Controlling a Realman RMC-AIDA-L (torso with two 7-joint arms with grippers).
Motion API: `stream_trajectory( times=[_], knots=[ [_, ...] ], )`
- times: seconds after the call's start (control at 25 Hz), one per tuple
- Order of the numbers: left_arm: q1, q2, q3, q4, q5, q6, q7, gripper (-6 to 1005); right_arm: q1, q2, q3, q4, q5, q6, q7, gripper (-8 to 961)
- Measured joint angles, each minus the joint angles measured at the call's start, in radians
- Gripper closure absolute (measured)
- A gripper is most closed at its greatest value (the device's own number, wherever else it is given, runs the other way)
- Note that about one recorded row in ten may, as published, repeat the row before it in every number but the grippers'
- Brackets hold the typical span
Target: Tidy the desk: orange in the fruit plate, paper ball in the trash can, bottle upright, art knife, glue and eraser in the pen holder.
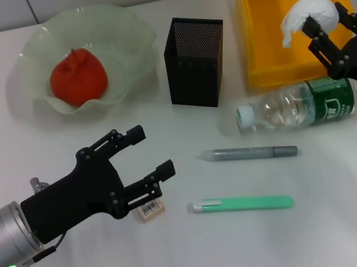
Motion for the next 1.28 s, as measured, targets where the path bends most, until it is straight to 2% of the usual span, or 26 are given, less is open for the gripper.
stream_trajectory(
  times=[0.56,0.8,1.0,1.12,1.28],
  knots=[
    [-0.002,0.000,-0.002,0.000,-0.003,-0.002,0.000,202,0.029,-0.002,0.028,-0.006,0.006,0.028,-0.001,366],
    [-0.006,0.000,-0.003,0.000,-0.003,-0.003,0.001,205,0.032,-0.003,0.036,-0.010,0.006,0.012,-0.002,200],
    [-0.008,0.000,-0.001,0.000,-0.003,-0.001,0.001,207,0.032,-0.005,0.036,-0.011,0.006,-0.033,0.002,154],
    [-0.009,0.000,-0.001,0.002,-0.003,0.003,0.001,209,0.028,-0.008,0.029,-0.019,0.003,-0.083,0.062,155],
    [-0.011,0.002,0.004,0.007,0.003,0.007,-0.007,210,0.011,-0.011,-0.026,-0.125,-0.031,-0.146,0.304,154]
  ],
)
